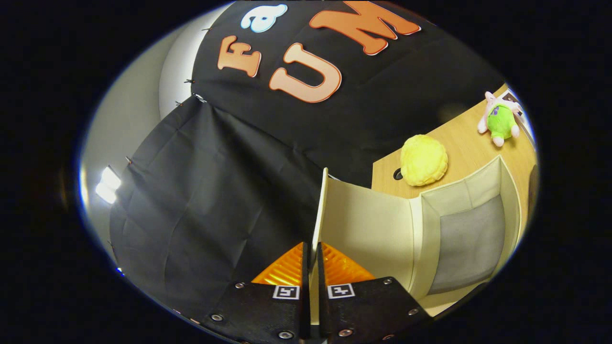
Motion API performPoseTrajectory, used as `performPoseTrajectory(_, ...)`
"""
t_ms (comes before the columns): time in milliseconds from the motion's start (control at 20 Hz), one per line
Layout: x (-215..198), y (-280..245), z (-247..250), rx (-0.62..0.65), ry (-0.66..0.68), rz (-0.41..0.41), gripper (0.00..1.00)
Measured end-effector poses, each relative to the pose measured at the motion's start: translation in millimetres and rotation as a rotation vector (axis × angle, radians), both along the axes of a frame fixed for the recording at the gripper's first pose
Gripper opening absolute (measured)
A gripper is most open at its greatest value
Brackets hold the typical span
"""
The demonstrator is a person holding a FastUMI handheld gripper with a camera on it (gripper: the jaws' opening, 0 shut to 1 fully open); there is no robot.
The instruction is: Open the storage box then place both shoes into the box .Put the left shoe in first, then the right shoe, with the right side of both shoes facing outward in a uniform manner.
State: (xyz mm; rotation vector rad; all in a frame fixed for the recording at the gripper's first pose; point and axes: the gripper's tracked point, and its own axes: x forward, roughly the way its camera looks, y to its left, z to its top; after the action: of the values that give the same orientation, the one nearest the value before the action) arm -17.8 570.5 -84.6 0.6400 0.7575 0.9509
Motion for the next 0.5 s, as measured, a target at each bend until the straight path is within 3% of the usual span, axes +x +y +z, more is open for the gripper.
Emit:
performPoseTrajectory(50,-3,4,-2,-0.008,-0.021,0.005,0.13)
performPoseTrajectory(300,19,-24,-14,-0.136,-0.176,-0.035,0.98)
performPoseTrajectory(500,49,-88,-14,-0.198,-0.258,-0.126,0.98)
